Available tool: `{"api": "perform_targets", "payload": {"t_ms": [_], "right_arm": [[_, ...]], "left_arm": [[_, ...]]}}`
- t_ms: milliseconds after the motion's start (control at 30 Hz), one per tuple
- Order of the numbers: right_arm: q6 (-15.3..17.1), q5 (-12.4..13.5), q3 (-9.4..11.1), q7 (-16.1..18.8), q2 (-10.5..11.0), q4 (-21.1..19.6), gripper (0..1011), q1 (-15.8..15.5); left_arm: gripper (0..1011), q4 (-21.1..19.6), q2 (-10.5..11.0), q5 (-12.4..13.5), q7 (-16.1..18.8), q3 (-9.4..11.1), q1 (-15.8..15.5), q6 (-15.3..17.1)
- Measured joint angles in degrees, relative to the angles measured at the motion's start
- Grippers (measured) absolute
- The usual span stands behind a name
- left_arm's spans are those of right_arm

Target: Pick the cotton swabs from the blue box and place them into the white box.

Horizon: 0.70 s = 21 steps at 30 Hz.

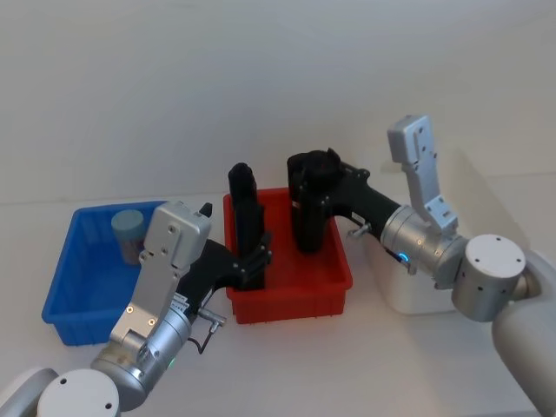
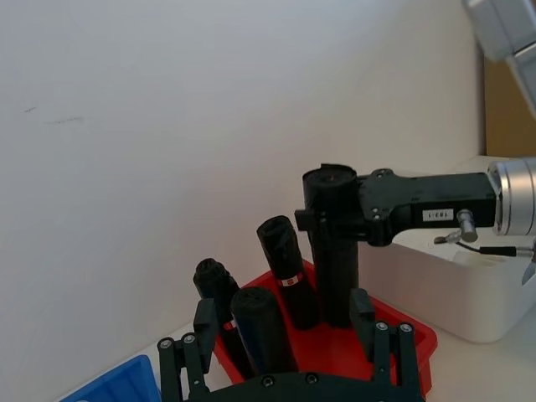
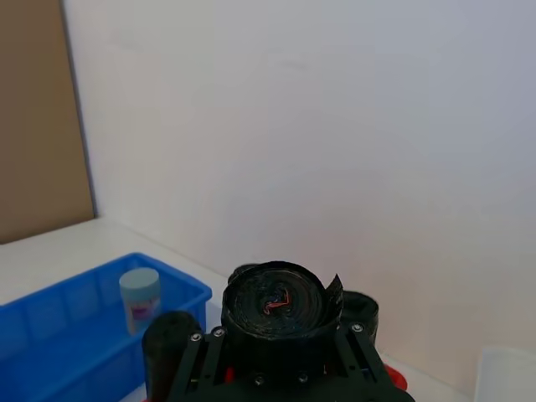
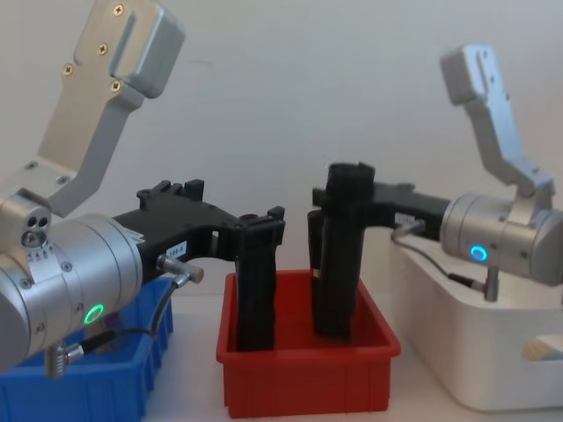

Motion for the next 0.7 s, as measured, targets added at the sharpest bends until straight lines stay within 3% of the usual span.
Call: {"api": "perform_targets", "payload": {"t_ms": [400,700], "right_arm": [[4.7,1.8,1.4,-5.8,3.0,-17.4,485,-7.4],[8.8,2.0,2.6,-11.8,5.0,-26.4,486,-11.6]], "left_arm": [[1004,0.0,0.0,0.0,0.0,0.0,0.0,0.0],[1004,0.0,0.0,0.0,0.0,0.0,0.0,0.0]]}}
